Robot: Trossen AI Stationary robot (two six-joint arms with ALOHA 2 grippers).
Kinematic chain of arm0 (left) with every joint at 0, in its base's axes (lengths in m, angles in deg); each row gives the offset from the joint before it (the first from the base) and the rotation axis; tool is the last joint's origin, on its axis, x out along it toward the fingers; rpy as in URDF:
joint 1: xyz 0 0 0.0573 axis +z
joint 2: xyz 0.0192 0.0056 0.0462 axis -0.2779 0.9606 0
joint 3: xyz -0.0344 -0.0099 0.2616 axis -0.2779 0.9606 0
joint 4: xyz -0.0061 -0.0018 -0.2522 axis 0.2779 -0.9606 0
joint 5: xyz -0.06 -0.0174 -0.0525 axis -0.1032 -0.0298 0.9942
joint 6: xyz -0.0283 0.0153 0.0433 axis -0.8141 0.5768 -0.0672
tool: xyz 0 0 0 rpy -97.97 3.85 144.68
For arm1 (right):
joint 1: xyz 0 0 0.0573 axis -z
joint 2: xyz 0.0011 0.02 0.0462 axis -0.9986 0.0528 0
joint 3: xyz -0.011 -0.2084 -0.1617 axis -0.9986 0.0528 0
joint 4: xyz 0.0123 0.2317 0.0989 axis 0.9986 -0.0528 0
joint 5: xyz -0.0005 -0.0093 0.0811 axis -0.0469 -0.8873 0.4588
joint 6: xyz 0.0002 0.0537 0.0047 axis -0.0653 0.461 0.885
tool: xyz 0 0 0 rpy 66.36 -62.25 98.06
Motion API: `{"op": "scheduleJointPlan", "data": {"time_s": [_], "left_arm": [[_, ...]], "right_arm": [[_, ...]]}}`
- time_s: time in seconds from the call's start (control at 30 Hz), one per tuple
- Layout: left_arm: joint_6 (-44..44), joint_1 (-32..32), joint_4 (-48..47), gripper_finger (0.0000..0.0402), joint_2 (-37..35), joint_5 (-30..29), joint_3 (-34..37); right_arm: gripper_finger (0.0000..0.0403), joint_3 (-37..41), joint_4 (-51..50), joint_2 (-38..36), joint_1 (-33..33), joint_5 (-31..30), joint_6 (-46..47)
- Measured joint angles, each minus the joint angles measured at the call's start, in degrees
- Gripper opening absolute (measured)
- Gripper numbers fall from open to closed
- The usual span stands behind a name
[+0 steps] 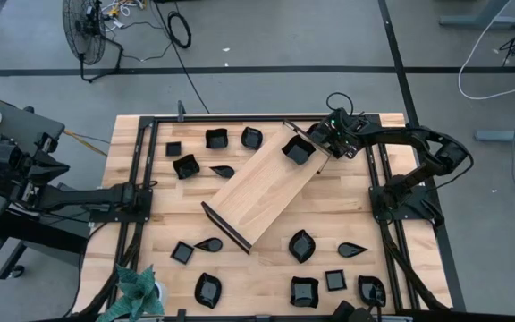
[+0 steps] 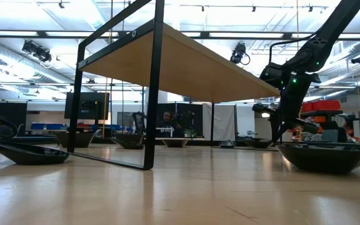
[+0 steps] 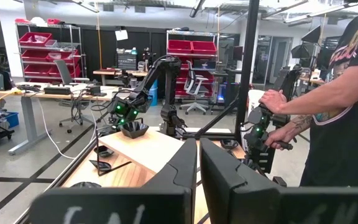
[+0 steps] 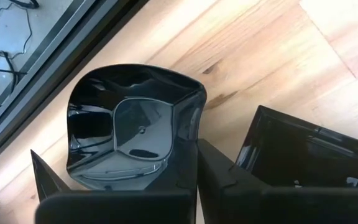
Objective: Pick & Place Mini shaped plates
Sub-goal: Put the black leaf shaped bowl on the shelf
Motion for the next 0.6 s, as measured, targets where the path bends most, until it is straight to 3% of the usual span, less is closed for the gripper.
{"op": "scheduleJointPlan", "data": {"time_s": [0.6], "left_arm": [[0.0,0.0,0.0,0.0025,0.0,-0.02,0.0]], "right_arm": [[0.0,0.0,-1.06,-5.15,-0.01,0.59,0.46]]}}
